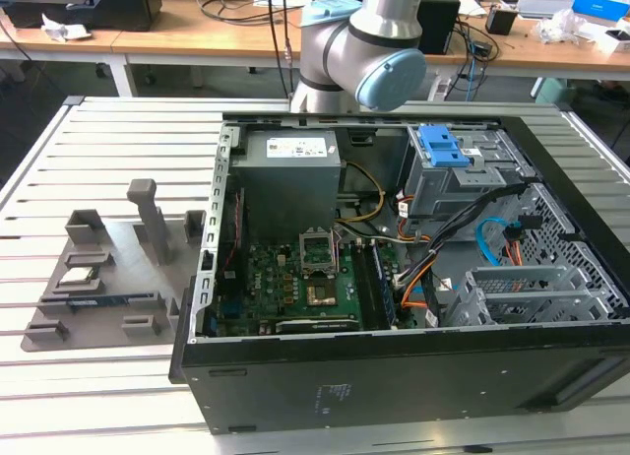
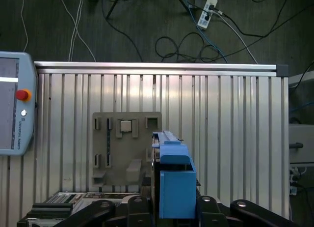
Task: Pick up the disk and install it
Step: 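Pick up the disk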
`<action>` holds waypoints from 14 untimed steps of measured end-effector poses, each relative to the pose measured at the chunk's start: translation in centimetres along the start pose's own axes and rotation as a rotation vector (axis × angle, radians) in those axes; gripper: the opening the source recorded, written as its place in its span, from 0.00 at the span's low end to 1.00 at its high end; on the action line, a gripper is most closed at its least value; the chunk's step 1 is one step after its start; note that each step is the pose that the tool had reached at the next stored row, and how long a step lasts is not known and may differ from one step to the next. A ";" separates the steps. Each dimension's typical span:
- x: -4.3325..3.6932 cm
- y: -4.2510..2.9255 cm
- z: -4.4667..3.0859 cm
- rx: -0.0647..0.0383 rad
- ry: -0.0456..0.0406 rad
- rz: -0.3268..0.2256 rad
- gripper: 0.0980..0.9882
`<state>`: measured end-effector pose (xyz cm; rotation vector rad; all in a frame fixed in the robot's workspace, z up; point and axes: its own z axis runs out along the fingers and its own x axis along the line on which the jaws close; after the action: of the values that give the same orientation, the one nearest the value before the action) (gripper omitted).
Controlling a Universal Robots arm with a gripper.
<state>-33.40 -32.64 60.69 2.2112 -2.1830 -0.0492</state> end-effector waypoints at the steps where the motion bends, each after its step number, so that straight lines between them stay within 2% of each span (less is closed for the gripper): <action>1: 0.00 -0.09 0.06 0.000 0.0000 0.000 0.30; 2: 0.00 -0.25 0.10 0.000 0.0001 0.000 0.30; 3: 0.00 -0.81 0.22 0.000 0.0000 0.000 0.30; 5: 0.01 -1.31 0.35 0.000 -0.0001 0.000 0.30; 8: 0.03 -2.52 0.57 0.000 0.0000 0.000 0.30; 11: 0.04 -3.34 0.61 0.000 0.0001 0.000 0.30; 14: 0.05 -4.47 0.64 0.000 0.0000 0.000 0.30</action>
<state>-28.96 -32.63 59.84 2.2108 -2.1831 -0.0495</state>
